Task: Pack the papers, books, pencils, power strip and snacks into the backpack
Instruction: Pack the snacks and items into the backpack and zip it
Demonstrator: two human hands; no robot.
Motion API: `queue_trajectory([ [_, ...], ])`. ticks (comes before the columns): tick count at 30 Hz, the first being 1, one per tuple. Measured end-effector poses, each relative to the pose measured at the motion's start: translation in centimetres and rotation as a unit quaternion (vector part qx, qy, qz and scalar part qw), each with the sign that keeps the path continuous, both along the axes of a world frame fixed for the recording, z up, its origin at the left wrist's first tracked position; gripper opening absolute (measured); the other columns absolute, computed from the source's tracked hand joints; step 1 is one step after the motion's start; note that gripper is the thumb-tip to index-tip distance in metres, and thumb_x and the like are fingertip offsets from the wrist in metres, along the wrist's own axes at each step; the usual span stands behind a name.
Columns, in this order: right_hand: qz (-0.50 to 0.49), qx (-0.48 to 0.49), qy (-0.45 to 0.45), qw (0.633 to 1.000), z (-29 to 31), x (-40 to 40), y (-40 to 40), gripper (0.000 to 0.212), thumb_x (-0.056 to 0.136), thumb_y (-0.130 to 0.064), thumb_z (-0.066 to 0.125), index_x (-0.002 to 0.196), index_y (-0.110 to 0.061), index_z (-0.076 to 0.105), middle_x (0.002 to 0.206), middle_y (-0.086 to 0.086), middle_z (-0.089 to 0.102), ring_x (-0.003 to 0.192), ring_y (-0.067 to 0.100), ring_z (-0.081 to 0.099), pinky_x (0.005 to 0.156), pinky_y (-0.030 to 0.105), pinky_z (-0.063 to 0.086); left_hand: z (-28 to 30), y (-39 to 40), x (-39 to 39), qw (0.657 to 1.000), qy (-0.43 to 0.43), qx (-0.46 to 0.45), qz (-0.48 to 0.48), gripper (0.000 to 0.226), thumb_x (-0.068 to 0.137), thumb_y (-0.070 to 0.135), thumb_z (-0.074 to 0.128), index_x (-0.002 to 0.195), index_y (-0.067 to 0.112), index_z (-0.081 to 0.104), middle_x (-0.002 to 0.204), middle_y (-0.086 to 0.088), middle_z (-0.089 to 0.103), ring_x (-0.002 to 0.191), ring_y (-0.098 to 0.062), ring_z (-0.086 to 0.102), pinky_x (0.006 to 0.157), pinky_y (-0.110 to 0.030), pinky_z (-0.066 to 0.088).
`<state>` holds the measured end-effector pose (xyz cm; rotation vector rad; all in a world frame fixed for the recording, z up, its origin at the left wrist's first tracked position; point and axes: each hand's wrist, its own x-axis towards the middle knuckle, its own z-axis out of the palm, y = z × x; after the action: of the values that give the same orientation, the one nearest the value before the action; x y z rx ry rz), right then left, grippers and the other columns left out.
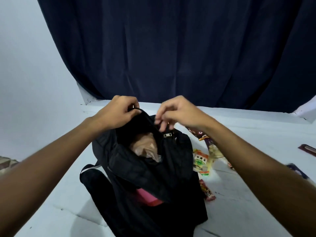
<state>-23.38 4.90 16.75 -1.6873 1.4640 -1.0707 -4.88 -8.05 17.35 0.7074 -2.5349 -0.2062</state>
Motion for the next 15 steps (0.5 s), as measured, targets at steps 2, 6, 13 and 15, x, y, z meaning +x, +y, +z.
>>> queue_trajectory([
  [2, -0.145, -0.005, 0.045, 0.988, -2.3, -4.6, 0.5, 0.025, 0.082, 0.010, 0.051, 0.075, -0.010, 0.065, 0.074, 0.011, 0.068, 0.064, 0.021, 0.067, 0.054, 0.028, 0.047, -0.1, 0.3, 0.0, 1.000, 0.001, 0.007, 0.009, 0.012, 0.088, 0.020, 0.067, 0.078, 0.017, 0.062, 0.064, 0.012, 0.055, 0.062, -0.004, 0.051, 0.058, -0.020, 0.037],
  [6, -0.127, 0.279, 0.320, 0.896, -12.4, -10.2, 1.8, 0.071, 0.075, -0.015, 0.079, 0.138, -0.016, 0.047, 0.137, 0.010, 0.053, 0.117, 0.028, 0.056, 0.092, 0.033, 0.048, -0.4, 0.7, 0.0, 0.999, 0.002, 0.020, 0.025, 0.015, 0.088, 0.020, 0.067, 0.076, 0.021, 0.059, 0.065, 0.011, 0.056, 0.063, -0.005, 0.050, 0.060, -0.023, 0.037],
  [13, -0.117, 0.245, 0.367, 0.890, -17.9, -10.6, 3.1, 0.085, 0.065, -0.020, 0.085, 0.141, -0.019, 0.045, 0.137, 0.007, 0.055, 0.112, 0.024, 0.061, 0.086, 0.032, 0.051, -1.0, 1.2, 0.0, 0.999, -0.009, 0.016, 0.032, 0.015, 0.088, 0.019, 0.067, 0.076, 0.022, 0.058, 0.066, 0.006, 0.058, 0.065, -0.011, 0.054, 0.062, -0.029, 0.043],
  [15, -0.152, 0.226, 0.299, 0.914, -17.4, -10.9, 2.9, 0.059, 0.072, -0.012, 0.077, 0.128, -0.016, 0.058, 0.124, 0.008, 0.063, 0.093, 0.022, 0.066, 0.072, 0.029, 0.053, -1.2, 1.2, 0.2, 0.999, -0.012, 0.013, 0.032, 0.016, 0.088, 0.020, 0.067, 0.076, 0.024, 0.057, 0.068, 0.004, 0.060, 0.067, -0.015, 0.056, 0.064, -0.033, 0.046],
])
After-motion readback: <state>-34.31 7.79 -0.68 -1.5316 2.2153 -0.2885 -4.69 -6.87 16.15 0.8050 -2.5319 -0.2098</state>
